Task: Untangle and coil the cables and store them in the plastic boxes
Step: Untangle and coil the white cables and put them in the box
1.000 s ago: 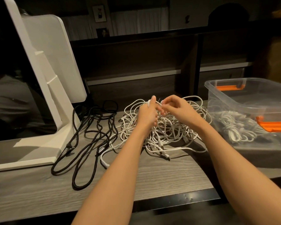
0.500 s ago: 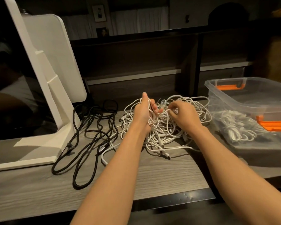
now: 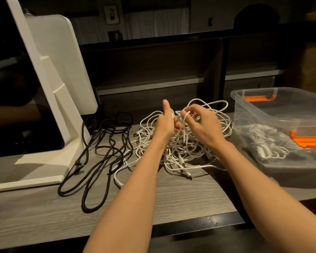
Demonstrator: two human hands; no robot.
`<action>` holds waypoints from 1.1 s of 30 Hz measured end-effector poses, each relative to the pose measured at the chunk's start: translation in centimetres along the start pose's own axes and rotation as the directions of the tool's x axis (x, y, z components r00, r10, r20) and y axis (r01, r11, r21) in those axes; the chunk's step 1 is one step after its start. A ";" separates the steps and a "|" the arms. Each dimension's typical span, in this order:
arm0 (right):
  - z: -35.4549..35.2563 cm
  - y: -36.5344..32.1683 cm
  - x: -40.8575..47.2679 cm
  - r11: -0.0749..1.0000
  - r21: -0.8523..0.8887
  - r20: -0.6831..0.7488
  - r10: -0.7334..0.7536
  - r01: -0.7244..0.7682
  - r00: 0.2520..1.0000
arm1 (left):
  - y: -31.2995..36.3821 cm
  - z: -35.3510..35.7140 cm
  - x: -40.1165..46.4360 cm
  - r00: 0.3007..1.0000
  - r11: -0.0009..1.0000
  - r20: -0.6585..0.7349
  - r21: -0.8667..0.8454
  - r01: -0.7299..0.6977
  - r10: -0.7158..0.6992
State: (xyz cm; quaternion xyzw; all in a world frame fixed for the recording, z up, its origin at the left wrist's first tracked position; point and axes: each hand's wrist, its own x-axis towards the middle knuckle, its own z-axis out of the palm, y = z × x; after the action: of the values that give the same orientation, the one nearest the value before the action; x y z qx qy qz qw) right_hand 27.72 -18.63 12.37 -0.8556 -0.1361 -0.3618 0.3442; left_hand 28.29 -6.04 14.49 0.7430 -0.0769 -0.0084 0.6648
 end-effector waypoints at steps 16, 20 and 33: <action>0.0 2.1 0.5 0.899 -0.427 0.123 0.168 -0.101 0.978 | -0.4 -0.5 -0.3 0.963 0.998 0.266 0.034 -0.053 0.042; 0.1 2.3 0.3 0.856 -0.508 0.120 0.182 -0.097 0.976 | -0.7 -0.8 -0.2 0.974 0.997 0.225 -0.080 0.016 0.002; -0.7 3.4 0.4 0.850 -0.518 0.013 0.119 -0.095 0.993 | -0.8 -0.9 0.0 0.997 0.990 0.070 0.130 -0.044 0.035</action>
State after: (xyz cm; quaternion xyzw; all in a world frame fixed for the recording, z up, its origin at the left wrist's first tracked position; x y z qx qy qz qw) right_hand 29.31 -21.61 11.36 -0.9305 0.0062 -0.3464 0.1188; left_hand 28.44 -5.07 13.76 0.7829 -0.1142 -0.0151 0.6113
